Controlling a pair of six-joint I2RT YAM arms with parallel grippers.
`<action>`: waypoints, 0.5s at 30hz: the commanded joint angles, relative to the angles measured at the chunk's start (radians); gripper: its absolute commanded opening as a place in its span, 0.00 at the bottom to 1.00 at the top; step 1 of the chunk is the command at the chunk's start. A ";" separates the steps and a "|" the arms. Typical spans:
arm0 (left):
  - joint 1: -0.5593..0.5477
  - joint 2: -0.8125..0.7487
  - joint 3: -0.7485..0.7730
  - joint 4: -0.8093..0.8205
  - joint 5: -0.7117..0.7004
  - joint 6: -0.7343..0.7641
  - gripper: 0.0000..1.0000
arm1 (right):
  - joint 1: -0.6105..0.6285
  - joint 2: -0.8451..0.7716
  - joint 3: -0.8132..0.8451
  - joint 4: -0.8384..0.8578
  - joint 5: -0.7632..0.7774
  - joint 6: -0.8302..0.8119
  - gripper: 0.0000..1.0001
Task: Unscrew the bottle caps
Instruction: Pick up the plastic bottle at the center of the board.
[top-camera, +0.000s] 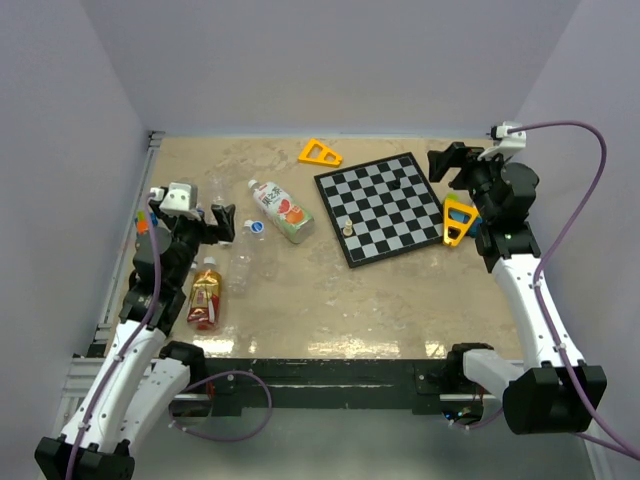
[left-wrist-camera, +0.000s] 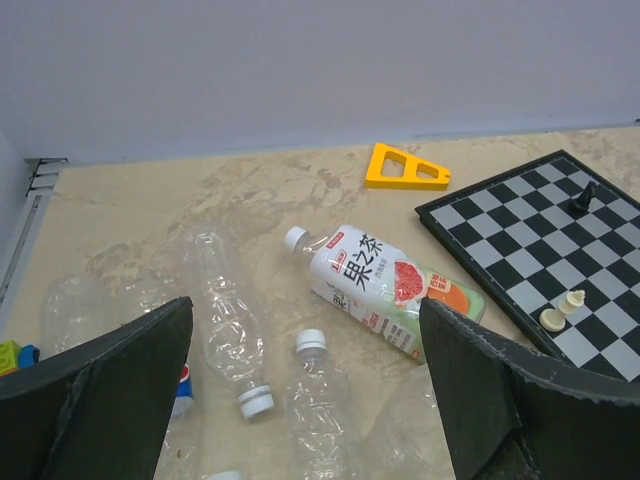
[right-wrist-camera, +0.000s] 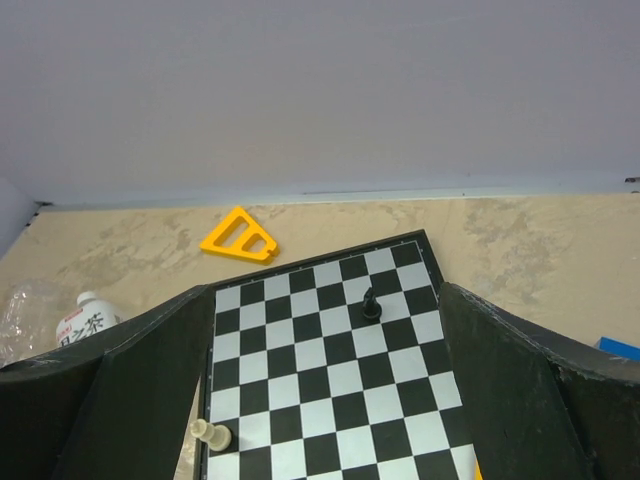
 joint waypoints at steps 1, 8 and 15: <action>0.000 -0.022 0.112 -0.040 0.009 -0.043 1.00 | 0.002 -0.037 0.005 0.030 -0.013 0.012 0.99; 0.000 -0.017 0.230 -0.154 0.079 -0.109 1.00 | 0.002 -0.044 -0.002 0.035 -0.082 -0.005 0.99; 0.000 0.015 0.318 -0.258 0.162 -0.175 1.00 | 0.002 -0.067 -0.040 0.063 -0.235 -0.110 0.98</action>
